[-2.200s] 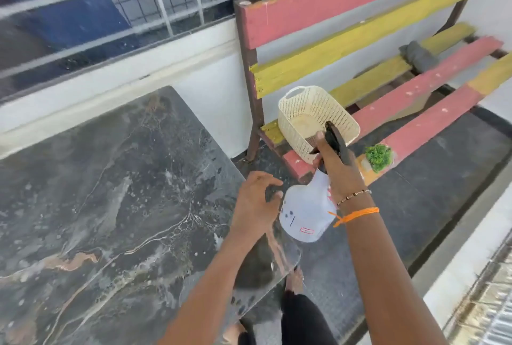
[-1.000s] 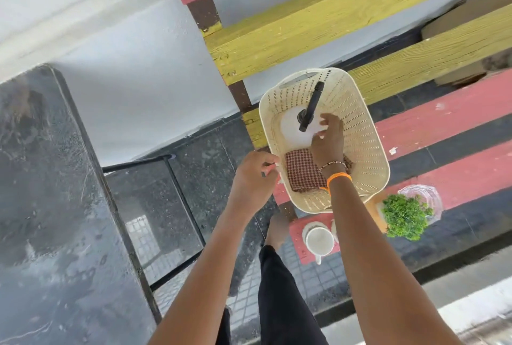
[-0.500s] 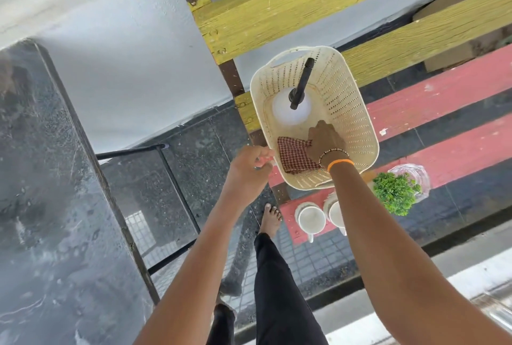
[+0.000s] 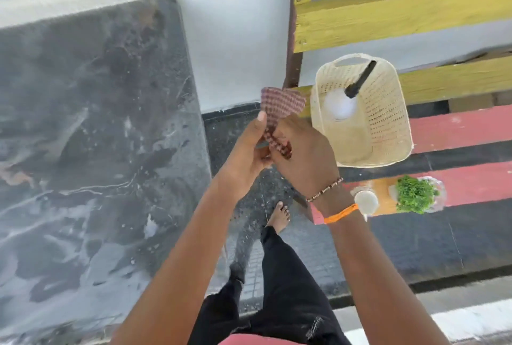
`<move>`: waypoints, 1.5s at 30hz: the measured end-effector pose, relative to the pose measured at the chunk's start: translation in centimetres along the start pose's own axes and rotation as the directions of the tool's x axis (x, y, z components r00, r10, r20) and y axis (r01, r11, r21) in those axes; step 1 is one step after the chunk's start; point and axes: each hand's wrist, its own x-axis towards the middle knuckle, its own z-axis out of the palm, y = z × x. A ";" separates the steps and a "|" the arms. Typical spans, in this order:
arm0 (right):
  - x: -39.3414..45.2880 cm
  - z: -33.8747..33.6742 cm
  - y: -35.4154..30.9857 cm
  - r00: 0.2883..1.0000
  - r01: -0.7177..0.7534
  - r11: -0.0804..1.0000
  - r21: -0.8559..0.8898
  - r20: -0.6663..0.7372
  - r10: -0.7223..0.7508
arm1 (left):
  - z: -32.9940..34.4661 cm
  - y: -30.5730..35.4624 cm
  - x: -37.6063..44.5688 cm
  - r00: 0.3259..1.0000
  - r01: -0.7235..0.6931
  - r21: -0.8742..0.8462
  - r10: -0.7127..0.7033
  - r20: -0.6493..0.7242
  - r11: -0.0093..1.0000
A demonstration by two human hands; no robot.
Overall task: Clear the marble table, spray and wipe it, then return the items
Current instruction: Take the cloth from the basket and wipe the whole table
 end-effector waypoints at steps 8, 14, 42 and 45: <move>-3.9 8.0 -12.9 0.974 0.051 0.929 0.366 0.186 -0.126 | -14.1 -0.5 -14.1 0.936 -0.231 -0.302 0.127 -0.328 0.925; -5.0 14.8 -23.9 0.943 0.174 0.923 0.343 0.212 -0.256 | -23.4 -2.1 -25.3 0.909 -0.255 -0.370 0.092 -0.406 0.893; -1.2 38.1 -55.7 0.493 0.479 0.840 0.257 0.713 -0.499 | -56.4 1.0 -41.7 0.810 -0.251 -0.089 0.159 -0.565 0.964; 0.7 39.8 -58.2 0.428 0.464 0.859 0.216 0.795 -0.431 | -60.3 3.4 -41.9 0.852 -0.219 -0.094 0.143 -0.504 0.971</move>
